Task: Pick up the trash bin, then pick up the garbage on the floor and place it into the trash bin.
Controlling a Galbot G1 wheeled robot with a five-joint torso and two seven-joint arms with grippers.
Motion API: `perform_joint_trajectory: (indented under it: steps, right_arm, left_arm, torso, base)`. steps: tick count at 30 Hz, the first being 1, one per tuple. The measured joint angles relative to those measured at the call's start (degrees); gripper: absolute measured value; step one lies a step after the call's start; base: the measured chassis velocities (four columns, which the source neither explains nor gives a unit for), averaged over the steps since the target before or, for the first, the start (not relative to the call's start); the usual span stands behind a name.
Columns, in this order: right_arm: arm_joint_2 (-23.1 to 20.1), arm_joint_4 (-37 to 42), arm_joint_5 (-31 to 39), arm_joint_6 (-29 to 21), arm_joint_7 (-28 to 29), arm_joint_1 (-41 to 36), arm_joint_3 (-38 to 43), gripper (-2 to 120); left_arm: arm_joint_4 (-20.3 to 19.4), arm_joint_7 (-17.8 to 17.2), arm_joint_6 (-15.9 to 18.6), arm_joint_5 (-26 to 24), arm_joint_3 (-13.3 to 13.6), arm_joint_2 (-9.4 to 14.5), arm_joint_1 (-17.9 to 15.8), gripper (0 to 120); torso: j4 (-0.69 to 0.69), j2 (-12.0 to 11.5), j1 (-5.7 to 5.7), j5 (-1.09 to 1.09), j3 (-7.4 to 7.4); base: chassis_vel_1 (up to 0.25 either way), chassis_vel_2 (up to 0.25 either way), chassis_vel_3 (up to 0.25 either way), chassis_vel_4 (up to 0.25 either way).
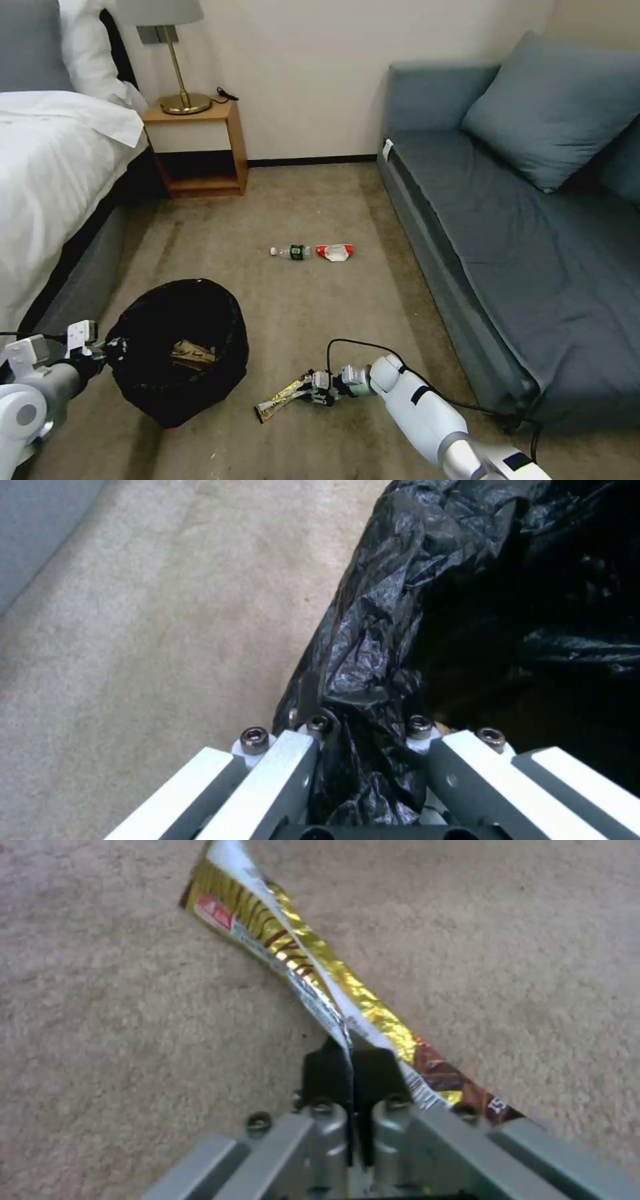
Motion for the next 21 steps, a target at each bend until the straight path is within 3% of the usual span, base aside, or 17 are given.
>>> perform_joint_trajectory:
  steps: [7,12,18,21]
  right_arm:
    - [-2.2,3.5,4.0,-0.3,0.3,-1.1,-0.1,0]
    - [-6.4,10.9,10.9,-1.9,1.3,-3.8,-0.6,0]
    - [-13.1,23.4,22.2,-5.7,3.8,-10.2,1.8,0]
    - [-16.5,33.3,30.0,-9.4,5.7,-15.1,4.2,0]
  left_arm:
    - [0.0,0.0,0.0,0.4,0.6,-0.6,-0.1,4]
    - [0.0,-0.2,0.0,1.2,1.9,-1.1,-0.7,4]
    - [0.0,-0.3,0.0,1.4,3.0,-1.3,-1.4,4]
    - [0.0,-0.4,0.0,1.4,3.6,-1.2,-1.4,4]
  torso:
    - [0.00,0.0,0.00,0.00,0.00]
    - [0.00,0.0,0.00,0.00,0.00]
    - [-0.01,0.0,0.00,0.01,0.00]
    - [-0.02,0.0,0.00,0.00,0.00]
  base:
    - [0.000,0.000,0.000,0.000]
    - [0.000,0.000,0.000,0.000]
    - [0.000,0.000,0.000,0.000]
    - [0.000,0.000,0.000,0.000]
